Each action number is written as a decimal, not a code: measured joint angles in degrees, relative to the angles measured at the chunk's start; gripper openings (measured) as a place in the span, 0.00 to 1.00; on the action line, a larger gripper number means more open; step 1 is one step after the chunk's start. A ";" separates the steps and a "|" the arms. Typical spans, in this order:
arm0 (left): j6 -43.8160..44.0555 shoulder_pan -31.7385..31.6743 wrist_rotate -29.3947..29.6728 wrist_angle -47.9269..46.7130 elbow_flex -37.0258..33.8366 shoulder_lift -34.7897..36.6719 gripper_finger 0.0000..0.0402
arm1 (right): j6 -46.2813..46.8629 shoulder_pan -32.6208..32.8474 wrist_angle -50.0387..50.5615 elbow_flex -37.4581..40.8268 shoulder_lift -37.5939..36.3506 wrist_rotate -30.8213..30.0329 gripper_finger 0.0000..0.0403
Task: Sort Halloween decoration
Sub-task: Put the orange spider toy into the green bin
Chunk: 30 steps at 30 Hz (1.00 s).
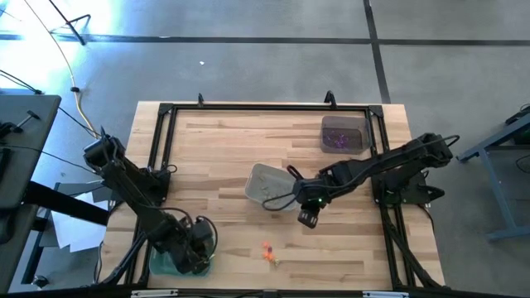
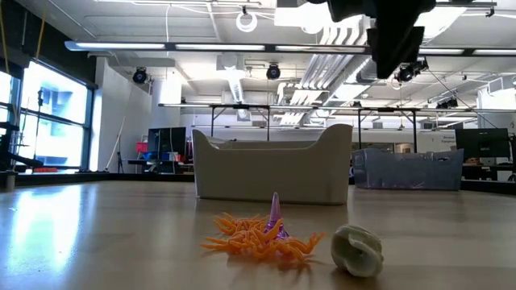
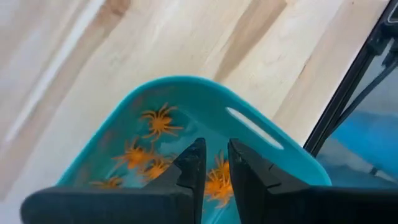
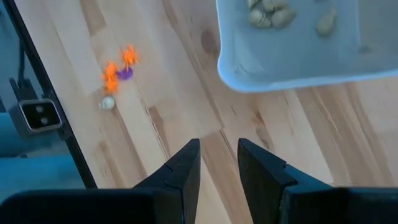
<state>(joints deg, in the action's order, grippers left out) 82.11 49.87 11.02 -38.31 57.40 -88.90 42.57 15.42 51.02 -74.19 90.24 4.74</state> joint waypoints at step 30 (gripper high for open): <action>-54.61 -19.04 5.02 -11.17 24.95 3.45 0.15 | 16.39 17.25 7.02 0.02 0.02 0.21 0.25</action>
<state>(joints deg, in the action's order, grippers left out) 27.50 30.83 16.04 -49.48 82.35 -85.45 58.96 32.67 58.04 -74.17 90.26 4.95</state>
